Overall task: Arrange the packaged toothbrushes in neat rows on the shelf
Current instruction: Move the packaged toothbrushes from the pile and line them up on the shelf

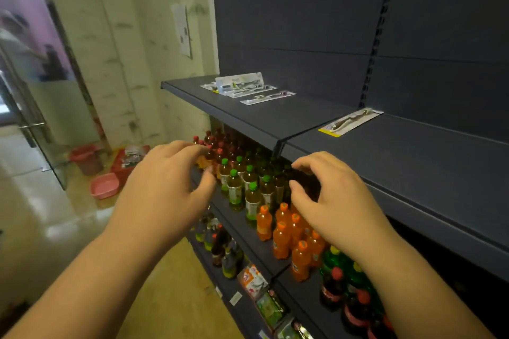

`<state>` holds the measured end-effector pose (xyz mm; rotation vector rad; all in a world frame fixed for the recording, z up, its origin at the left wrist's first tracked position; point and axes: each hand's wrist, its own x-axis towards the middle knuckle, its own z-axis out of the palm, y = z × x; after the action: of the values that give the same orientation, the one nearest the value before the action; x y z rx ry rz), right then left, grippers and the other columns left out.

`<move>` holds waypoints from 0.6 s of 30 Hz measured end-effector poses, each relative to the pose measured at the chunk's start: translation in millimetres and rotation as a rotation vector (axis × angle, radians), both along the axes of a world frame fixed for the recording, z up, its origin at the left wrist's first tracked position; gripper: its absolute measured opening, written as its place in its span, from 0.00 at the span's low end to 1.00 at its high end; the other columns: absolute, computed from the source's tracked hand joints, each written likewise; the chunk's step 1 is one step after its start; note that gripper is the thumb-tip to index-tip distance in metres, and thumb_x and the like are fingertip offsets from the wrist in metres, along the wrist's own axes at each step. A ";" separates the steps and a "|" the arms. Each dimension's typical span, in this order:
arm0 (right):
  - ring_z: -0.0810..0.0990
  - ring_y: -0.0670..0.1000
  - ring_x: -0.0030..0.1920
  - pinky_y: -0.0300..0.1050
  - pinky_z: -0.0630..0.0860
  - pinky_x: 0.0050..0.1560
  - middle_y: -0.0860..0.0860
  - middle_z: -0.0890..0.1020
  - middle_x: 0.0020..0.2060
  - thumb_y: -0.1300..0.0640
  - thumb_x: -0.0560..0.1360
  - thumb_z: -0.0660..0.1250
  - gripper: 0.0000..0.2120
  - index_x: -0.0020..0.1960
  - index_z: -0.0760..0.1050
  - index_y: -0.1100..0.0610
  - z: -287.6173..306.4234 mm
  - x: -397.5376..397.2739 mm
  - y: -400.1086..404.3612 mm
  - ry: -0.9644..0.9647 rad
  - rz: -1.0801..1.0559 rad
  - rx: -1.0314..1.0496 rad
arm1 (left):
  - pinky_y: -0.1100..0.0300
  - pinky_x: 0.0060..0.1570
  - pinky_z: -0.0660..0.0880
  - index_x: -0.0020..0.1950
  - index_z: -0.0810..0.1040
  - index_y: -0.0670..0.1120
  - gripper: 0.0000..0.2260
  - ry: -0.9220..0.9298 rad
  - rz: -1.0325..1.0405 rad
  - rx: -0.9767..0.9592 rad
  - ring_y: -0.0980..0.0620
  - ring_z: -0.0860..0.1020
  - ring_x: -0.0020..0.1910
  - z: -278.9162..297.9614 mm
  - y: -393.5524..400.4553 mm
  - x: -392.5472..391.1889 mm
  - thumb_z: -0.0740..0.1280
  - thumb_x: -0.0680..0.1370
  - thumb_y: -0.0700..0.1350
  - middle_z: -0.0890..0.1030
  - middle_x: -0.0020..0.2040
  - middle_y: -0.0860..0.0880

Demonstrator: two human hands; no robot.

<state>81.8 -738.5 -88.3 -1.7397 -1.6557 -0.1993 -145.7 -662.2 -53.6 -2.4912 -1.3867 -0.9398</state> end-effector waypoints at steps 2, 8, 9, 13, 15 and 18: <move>0.72 0.39 0.56 0.36 0.71 0.54 0.37 0.74 0.53 0.47 0.76 0.63 0.13 0.60 0.74 0.45 5.6 1.0 38.5 0.010 0.012 0.022 | 0.52 0.56 0.73 0.63 0.78 0.49 0.17 0.020 0.015 -0.001 0.50 0.75 0.59 2.3 31.8 2.6 0.64 0.76 0.52 0.79 0.58 0.52; 0.71 0.40 0.58 0.37 0.70 0.57 0.38 0.74 0.56 0.48 0.77 0.64 0.13 0.62 0.74 0.46 19.0 -4.2 135.4 0.018 0.056 0.039 | 0.52 0.57 0.72 0.65 0.77 0.51 0.17 0.031 0.035 -0.028 0.51 0.74 0.60 7.5 116.4 8.9 0.65 0.76 0.52 0.78 0.60 0.54; 0.71 0.40 0.58 0.36 0.70 0.56 0.38 0.74 0.56 0.48 0.77 0.64 0.13 0.61 0.74 0.47 18.8 -5.4 149.2 0.022 0.061 0.036 | 0.52 0.57 0.72 0.65 0.76 0.51 0.18 0.034 0.038 -0.037 0.51 0.74 0.60 7.1 129.0 8.4 0.65 0.77 0.52 0.78 0.60 0.54; 0.72 0.40 0.57 0.36 0.71 0.56 0.38 0.75 0.55 0.48 0.77 0.64 0.13 0.61 0.74 0.47 13.7 -10.6 194.0 0.053 0.050 0.021 | 0.53 0.58 0.72 0.65 0.76 0.51 0.18 0.041 0.050 -0.071 0.52 0.73 0.62 2.2 173.4 4.9 0.64 0.76 0.53 0.78 0.61 0.54; 0.72 0.39 0.57 0.36 0.71 0.55 0.38 0.74 0.56 0.47 0.77 0.63 0.13 0.61 0.74 0.46 11.7 -13.2 210.7 0.044 0.043 0.009 | 0.53 0.59 0.72 0.65 0.76 0.51 0.18 0.044 0.035 -0.072 0.52 0.73 0.62 1.5 195.6 4.6 0.64 0.76 0.53 0.78 0.61 0.54; 0.71 0.38 0.58 0.34 0.70 0.55 0.37 0.74 0.56 0.47 0.77 0.63 0.14 0.62 0.73 0.46 10.9 -12.7 235.4 0.033 0.017 -0.004 | 0.53 0.58 0.72 0.65 0.77 0.50 0.18 0.046 -0.009 -0.063 0.51 0.74 0.60 3.1 235.6 7.4 0.64 0.77 0.52 0.79 0.59 0.54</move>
<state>69.1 -503.1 -77.4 -1.7224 -1.6469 -0.1589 -138.2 -426.7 -50.5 -2.5491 -1.4139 -0.8475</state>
